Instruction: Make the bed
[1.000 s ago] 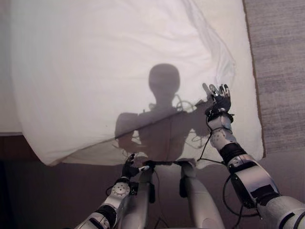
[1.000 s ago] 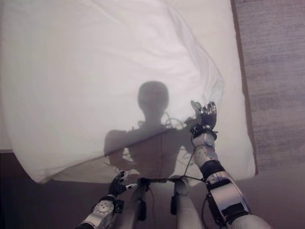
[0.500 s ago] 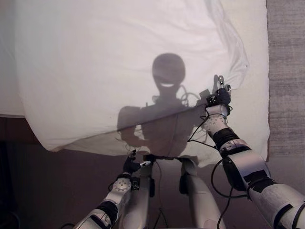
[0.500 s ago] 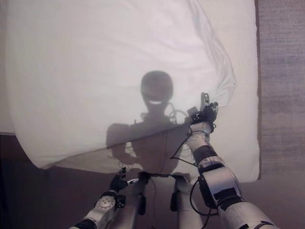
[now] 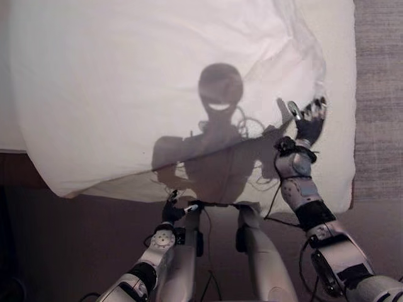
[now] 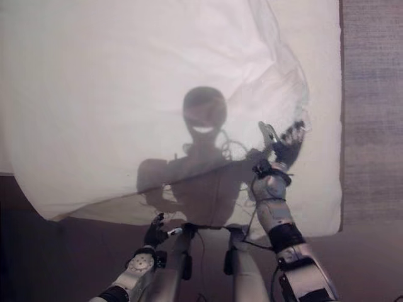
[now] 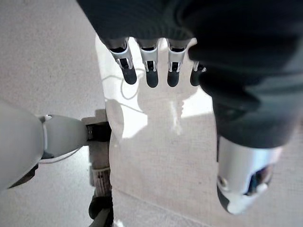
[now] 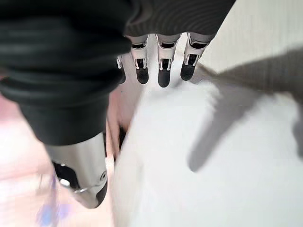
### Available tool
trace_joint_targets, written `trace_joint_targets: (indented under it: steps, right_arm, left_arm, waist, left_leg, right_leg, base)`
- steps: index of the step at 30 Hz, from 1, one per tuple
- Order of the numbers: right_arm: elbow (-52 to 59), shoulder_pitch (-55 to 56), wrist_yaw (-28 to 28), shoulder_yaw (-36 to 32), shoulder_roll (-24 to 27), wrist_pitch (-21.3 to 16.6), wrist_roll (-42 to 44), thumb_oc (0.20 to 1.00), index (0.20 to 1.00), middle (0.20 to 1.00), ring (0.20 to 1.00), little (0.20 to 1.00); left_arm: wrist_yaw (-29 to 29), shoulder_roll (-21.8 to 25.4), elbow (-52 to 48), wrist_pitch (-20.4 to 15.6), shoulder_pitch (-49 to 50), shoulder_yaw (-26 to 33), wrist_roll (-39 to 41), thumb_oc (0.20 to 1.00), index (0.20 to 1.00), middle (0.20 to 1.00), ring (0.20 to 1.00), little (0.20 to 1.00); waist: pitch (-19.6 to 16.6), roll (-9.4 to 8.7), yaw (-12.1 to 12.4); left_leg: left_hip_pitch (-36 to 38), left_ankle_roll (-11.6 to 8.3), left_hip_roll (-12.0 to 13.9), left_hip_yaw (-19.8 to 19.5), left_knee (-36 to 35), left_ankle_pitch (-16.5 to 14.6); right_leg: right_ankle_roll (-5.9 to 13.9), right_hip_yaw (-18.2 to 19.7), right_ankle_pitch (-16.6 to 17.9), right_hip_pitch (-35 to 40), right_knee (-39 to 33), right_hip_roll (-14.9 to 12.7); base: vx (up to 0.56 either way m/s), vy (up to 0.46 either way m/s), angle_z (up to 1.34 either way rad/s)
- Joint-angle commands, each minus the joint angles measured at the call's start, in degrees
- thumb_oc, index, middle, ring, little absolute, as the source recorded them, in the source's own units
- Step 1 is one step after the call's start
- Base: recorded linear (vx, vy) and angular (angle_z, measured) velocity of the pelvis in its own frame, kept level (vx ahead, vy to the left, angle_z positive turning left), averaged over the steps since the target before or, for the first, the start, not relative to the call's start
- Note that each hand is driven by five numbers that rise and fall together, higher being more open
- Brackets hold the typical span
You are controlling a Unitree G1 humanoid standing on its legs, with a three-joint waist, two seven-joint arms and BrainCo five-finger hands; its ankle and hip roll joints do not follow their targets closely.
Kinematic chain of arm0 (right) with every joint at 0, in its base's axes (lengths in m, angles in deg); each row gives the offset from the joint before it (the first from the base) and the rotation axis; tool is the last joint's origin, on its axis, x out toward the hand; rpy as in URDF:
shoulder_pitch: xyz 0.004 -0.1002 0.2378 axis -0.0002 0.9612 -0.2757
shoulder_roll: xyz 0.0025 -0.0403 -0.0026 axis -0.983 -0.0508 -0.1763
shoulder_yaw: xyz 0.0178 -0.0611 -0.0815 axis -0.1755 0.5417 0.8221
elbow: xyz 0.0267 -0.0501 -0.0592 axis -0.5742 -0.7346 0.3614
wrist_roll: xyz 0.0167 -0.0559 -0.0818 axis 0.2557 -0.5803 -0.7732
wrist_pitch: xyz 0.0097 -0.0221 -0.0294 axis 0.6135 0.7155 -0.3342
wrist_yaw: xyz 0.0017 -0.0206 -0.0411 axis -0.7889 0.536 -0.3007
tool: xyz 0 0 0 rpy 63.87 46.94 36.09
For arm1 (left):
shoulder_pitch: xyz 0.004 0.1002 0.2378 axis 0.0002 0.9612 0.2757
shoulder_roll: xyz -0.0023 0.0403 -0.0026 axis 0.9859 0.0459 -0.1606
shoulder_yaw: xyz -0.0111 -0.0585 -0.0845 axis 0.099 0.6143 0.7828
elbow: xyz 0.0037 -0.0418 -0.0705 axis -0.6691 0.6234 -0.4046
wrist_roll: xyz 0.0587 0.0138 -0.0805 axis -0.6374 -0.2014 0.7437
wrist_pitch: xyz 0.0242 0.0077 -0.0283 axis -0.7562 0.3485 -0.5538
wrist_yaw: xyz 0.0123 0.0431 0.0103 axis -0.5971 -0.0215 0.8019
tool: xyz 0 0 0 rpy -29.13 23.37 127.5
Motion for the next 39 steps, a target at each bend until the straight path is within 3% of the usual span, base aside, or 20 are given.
trace_joint_targets:
  steps: [1,5,7,10,11,18,22,26,32,39]
  right_arm:
    - [0.39,0.98,1.00,-2.04,-0.44,-4.71,-0.49,1.000,1.000,1.000,1.000,1.000]
    - [-5.25,1.49,-3.63,-1.40,-2.37,-5.12,7.72,1.000,1.000,1.000,1.000,1.000]
    - [-8.10,1.56,-9.21,1.58,-2.86,-3.53,11.64,1.000,1.000,1.000,1.000,1.000]
    - [-9.61,0.79,-11.51,2.39,-3.14,-3.48,14.52,1.000,1.000,1.000,1.000,1.000]
    - [-12.56,-0.90,-15.68,3.96,-4.13,-2.95,20.81,1.000,1.000,1.000,1.000,1.000]
    - [-21.20,-10.57,-19.59,5.78,-4.15,-0.28,28.47,1.000,1.000,1.000,1.000,1.000]
    - [-23.15,-16.38,-21.22,7.51,-2.36,1.97,27.70,1.000,1.000,1.000,1.000,1.000]
    - [-19.91,-17.80,-21.31,9.33,-1.88,1.86,25.67,1.000,1.000,1.000,1.000,1.000]
    - [-0.03,-12.91,-14.76,12.85,-3.72,-1.39,13.83,1.000,1.000,1.000,1.000,1.000]
    - [4.08,-10.20,-10.68,13.20,-4.98,-0.74,8.56,1.000,1.000,1.000,1.000,1.000]
  left_arm:
    - [1.00,-0.11,1.97,-1.63,-0.55,1.86,-2.60,1.000,1.000,1.000,1.000,1.000]
    - [0.61,-0.43,2.62,-1.55,-0.83,1.80,-1.39,1.000,1.000,1.000,1.000,1.000]
    - [0.03,-0.50,1.88,-1.99,-0.72,1.63,-0.40,1.000,1.000,1.000,1.000,1.000]
    - [-0.23,-0.42,1.42,-2.08,-0.57,1.45,0.06,1.000,1.000,1.000,1.000,1.000]
    - [-0.78,-0.37,0.97,-1.90,-0.63,0.89,0.51,1.000,1.000,1.000,1.000,1.000]
    - [-2.31,0.16,0.49,-1.13,-0.52,-0.05,1.78,1.000,1.000,1.000,1.000,1.000]
    - [-3.31,0.29,-0.46,-1.37,-0.29,-0.61,2.47,1.000,1.000,1.000,1.000,1.000]
    - [-3.63,0.48,-0.72,-1.29,0.03,-0.62,2.38,1.000,1.000,1.000,1.000,1.000]
    - [-2.01,0.52,-0.27,-0.69,0.41,0.57,0.82,1.000,1.000,1.000,1.000,1.000]
    - [-0.61,0.10,0.52,-0.29,0.15,1.13,0.13,1.000,1.000,1.000,1.000,1.000]
  waist:
    - [0.46,-2.67,-1.30]
    - [0.46,-2.66,-1.41]
    - [0.46,-2.59,-1.28]
    - [0.46,-2.37,-1.06]
    - [0.46,-2.04,-0.55]
    - [0.46,-1.08,1.54]
    - [0.46,-0.54,2.88]
    - [0.46,-0.65,3.32]
    - [0.46,-2.36,2.28]
    - [0.46,-3.25,1.67]
  left_leg:
    - [-0.67,-1.43,-1.63,-0.01,0.28,-0.31]
    - [-0.68,-1.40,-1.60,0.33,0.19,-0.35]
    - [-0.88,-1.42,-1.57,0.46,0.11,-0.21]
    - [-0.98,-1.46,-1.64,0.42,0.08,-0.15]
    - [-1.22,-1.58,-1.69,0.38,0.06,-0.01]
    - [-2.28,-1.89,-1.73,-0.12,-0.05,0.35]
    - [-3.06,-2.00,-1.77,-0.67,-0.05,0.65]
    - [-3.47,-2.09,-1.75,-0.99,-0.05,0.88]
    - [-3.51,-2.11,-1.41,-1.07,0.01,0.95]
    - [-2.71,-1.88,-1.20,-1.12,0.17,0.65]
  right_leg:
    - [4.43,1.50,3.02,1.41,3.10,-3.72]
    - [4.44,1.83,3.17,1.22,2.95,-3.71]
    - [4.40,1.93,3.34,0.84,2.90,-3.69]
    - [4.42,1.86,3.35,0.77,2.88,-3.68]
    - [4.41,1.72,3.42,0.63,2.76,-3.74]
    - [4.40,0.91,3.59,0.03,2.40,-3.66]
    - [4.44,0.40,3.71,-0.55,2.45,-3.69]
    - [4.41,0.07,3.65,-0.83,2.61,-3.69]
    - [4.20,-0.47,2.97,-0.92,3.34,-3.69]
    - [3.95,-0.63,2.19,-0.41,4.45,-3.98]
  base:
    - [-0.02,0.025,-0.05]
    - [-0.02,0.013,-0.06]
    - [-0.01,0.003,-0.09]
    - [-0.01,-0.003,-0.09]
    - [0.00,0.000,0.00]
    - [0.00,0.000,0.00]
    - [0.00,-0.017,0.09]
    - [0.00,-0.007,0.03]
    - [0.00,-0.004,0.02]
    - [0.00,0.003,0.02]
